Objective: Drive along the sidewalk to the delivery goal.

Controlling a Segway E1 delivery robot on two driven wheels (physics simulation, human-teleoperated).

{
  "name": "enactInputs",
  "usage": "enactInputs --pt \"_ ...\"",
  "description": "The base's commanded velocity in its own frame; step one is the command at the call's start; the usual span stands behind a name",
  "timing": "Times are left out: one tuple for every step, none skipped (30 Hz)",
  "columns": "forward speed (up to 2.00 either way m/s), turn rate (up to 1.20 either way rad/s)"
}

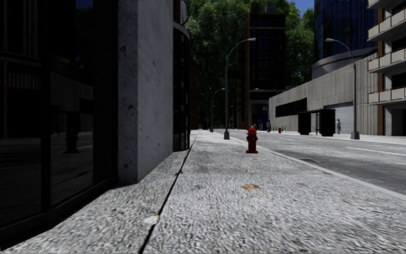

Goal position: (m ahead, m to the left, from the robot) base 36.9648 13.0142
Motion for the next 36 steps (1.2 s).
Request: enactInputs --pt "2.00 0.00" --pt "2.00 0.00" --pt "2.00 0.00" --pt "2.00 0.00" --pt "2.00 0.00" --pt "2.00 0.00" --pt "2.00 0.00" --pt "2.00 0.00" --pt "2.00 0.00" --pt "2.00 0.00" --pt "2.00 0.00" --pt "2.00 0.00" --pt "2.00 0.00" --pt "2.00 0.00" --pt "2.00 0.00" --pt "2.00 0.00" --pt "2.00 0.00" --pt "2.00 0.00" --pt "2.00 0.00" --pt "2.00 0.00" --pt "2.00 0.00" --pt "2.00 0.00" --pt "2.00 0.00" --pt "2.00 0.00" --pt "2.00 0.00" --pt "2.00 0.00" --pt "2.00 0.00" --pt "2.00 0.00" --pt "2.00 -0.04" --pt "2.00 -0.04" --pt "2.00 -0.11" --pt "2.00 -0.17" --pt "2.00 -0.19" --pt "2.00 -0.19" --pt "2.00 -0.20" --pt "2.00 -0.21"
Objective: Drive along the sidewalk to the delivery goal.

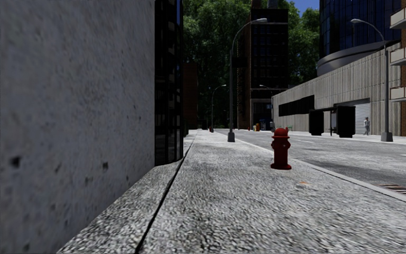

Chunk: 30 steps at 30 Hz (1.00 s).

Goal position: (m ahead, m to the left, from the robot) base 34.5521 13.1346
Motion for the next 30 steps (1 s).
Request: enactInputs --pt "2.00 -0.23" --pt "2.00 -0.24" --pt "2.00 -0.24" --pt "2.00 -0.24" --pt "2.00 -0.24" --pt "2.00 -0.18" --pt "2.00 0.00" --pt "2.00 0.00" --pt "2.00 0.00" --pt "2.00 0.00" --pt "2.00 0.00" --pt "2.00 0.00" --pt "2.00 0.00" --pt "2.00 0.00" --pt "2.00 0.00" --pt "2.00 0.00" --pt "2.00 0.00" --pt "2.00 0.00" --pt "2.00 0.00" --pt "2.00 0.00" --pt "2.00 0.00" --pt "2.00 0.00" --pt "2.00 0.00" --pt "2.00 0.00" --pt "2.00 0.00" --pt "2.00 0.00" --pt "2.00 0.00" --pt "2.00 0.00" --pt "2.00 0.00" --pt "2.00 0.00"
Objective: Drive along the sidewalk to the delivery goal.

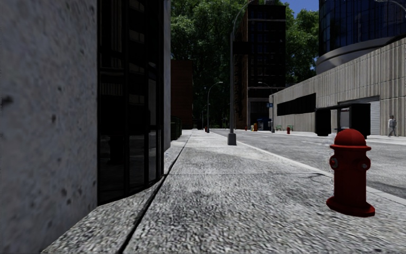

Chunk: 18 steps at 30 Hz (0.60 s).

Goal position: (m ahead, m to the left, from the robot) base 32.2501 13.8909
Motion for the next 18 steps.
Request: enactInputs --pt "2.00 0.00" --pt "2.00 0.00" --pt "2.00 0.00" --pt "2.00 0.00" --pt "2.00 0.00" --pt "2.00 0.00" --pt "2.00 0.00" --pt "2.00 0.00" --pt "2.00 0.00" --pt "2.00 0.00" --pt "2.00 0.00" --pt "2.00 0.00" --pt "2.00 0.00" --pt "2.00 0.00" --pt "2.00 0.00" --pt "2.00 0.00" --pt "2.00 0.00" --pt "2.00 0.00"
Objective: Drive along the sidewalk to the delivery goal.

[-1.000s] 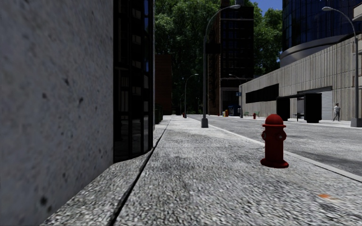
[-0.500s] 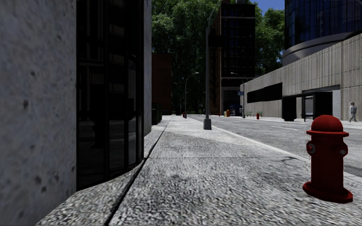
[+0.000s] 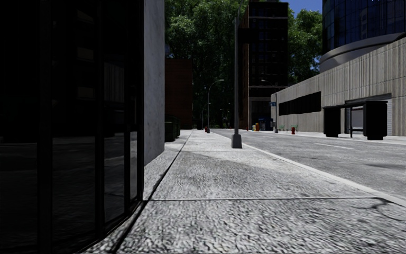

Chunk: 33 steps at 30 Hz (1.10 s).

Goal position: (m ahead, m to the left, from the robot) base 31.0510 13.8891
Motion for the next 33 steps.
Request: enactInputs --pt "2.00 0.00" --pt "2.00 0.00" --pt "2.00 0.00" --pt "2.00 0.00" --pt "2.00 0.00" --pt "2.00 0.00" --pt "2.00 0.00" --pt "2.00 0.00" --pt "2.00 0.00" --pt "2.00 0.00" --pt "2.00 0.00" --pt "2.00 0.00" --pt "2.00 0.00" --pt "2.00 0.00" --pt "2.00 0.00" --pt "2.00 0.00" --pt "2.00 0.00" --pt "2.00 0.00" --pt "2.00 0.00" --pt "2.00 0.00" --pt "2.00 0.00" --pt "2.00 0.00" --pt "2.00 0.00" --pt "2.00 0.00" --pt "2.00 0.00" --pt "2.00 0.00" --pt "2.00 0.00" --pt "2.00 0.00" --pt "2.00 0.00" --pt "2.00 0.00" --pt "2.00 0.00" --pt "2.00 0.00" --pt "2.00 0.00"
